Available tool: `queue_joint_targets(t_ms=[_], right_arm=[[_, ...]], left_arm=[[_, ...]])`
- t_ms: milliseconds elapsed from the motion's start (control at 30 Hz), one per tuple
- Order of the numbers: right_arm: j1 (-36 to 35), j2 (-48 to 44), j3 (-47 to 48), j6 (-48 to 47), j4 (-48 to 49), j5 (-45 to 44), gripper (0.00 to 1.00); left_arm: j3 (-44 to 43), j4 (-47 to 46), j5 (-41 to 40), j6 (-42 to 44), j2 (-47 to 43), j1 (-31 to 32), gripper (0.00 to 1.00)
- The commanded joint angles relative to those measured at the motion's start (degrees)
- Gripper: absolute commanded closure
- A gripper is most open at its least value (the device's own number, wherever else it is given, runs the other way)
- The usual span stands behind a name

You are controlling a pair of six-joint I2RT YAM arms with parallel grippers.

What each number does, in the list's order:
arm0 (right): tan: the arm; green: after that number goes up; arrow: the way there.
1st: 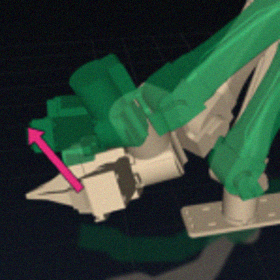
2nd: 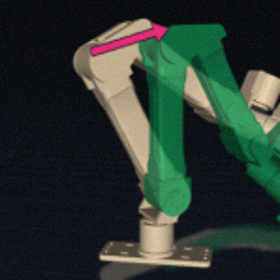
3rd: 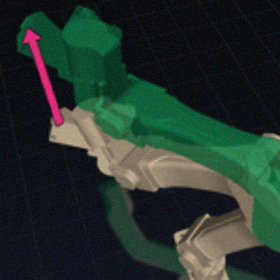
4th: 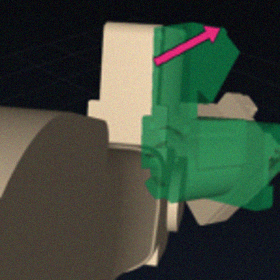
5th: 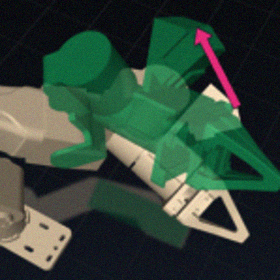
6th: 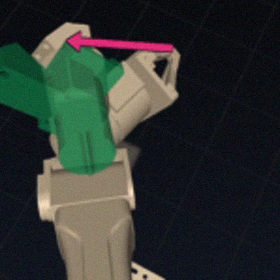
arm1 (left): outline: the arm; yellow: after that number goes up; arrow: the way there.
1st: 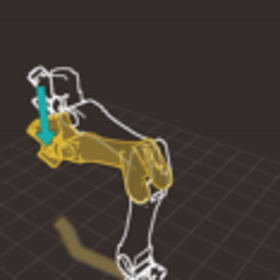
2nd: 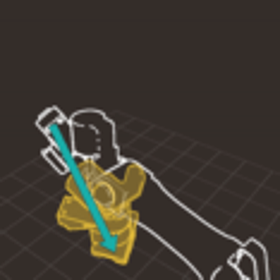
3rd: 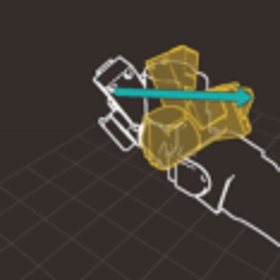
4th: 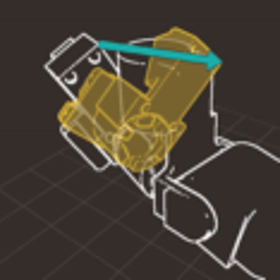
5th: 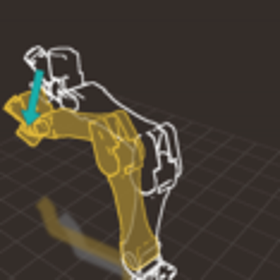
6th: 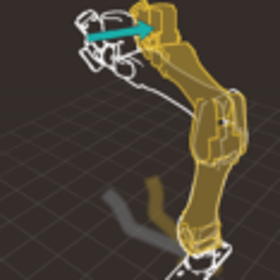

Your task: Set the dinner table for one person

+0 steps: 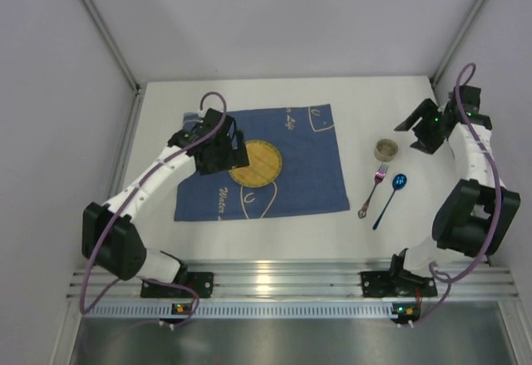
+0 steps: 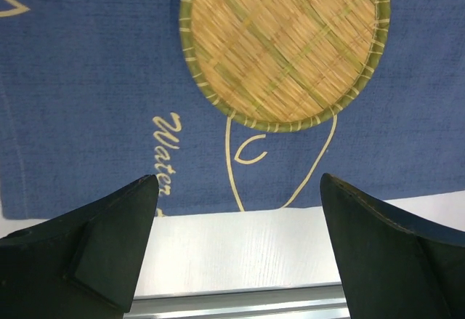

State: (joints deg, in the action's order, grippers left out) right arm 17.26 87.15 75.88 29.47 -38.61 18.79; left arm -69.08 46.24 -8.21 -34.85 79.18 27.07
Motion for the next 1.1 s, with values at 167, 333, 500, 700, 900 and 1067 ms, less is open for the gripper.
queue_joint_targets(t_ms=[167,333,500,700,900,1067], right_arm=[[1.2,13.38,5.49,-3.81,-10.43,-3.58,0.37],[-0.55,21.55,11.56,-2.41,-11.4,-6.73,0.45],[-2.31,26.65,15.09,-1.35,-11.4,-9.47,0.53],[-4.33,33.34,20.27,-0.73,-11.49,-10.96,0.62],[-4.6,36.24,26.77,-2.14,-14.56,-12.2,0.89],[-7.57,33.0,33.27,-3.37,-18.78,-14.29,1.0]], left_arm=[[-10.54,-6.24,4.95,1.8,14.24,0.18,0.02],[-11.43,-8.44,5.74,3.73,17.41,-0.17,0.02],[-12.13,-8.62,7.94,4.61,20.4,-2.98,0.02],[-13.97,-7.83,9.79,6.02,22.42,-5.44,0.02],[-15.38,-6.17,6.91,4.71,22.51,-5.89,0.02],[-18.28,-3.26,6.88,0.76,21.9,-5.89,0.02]])
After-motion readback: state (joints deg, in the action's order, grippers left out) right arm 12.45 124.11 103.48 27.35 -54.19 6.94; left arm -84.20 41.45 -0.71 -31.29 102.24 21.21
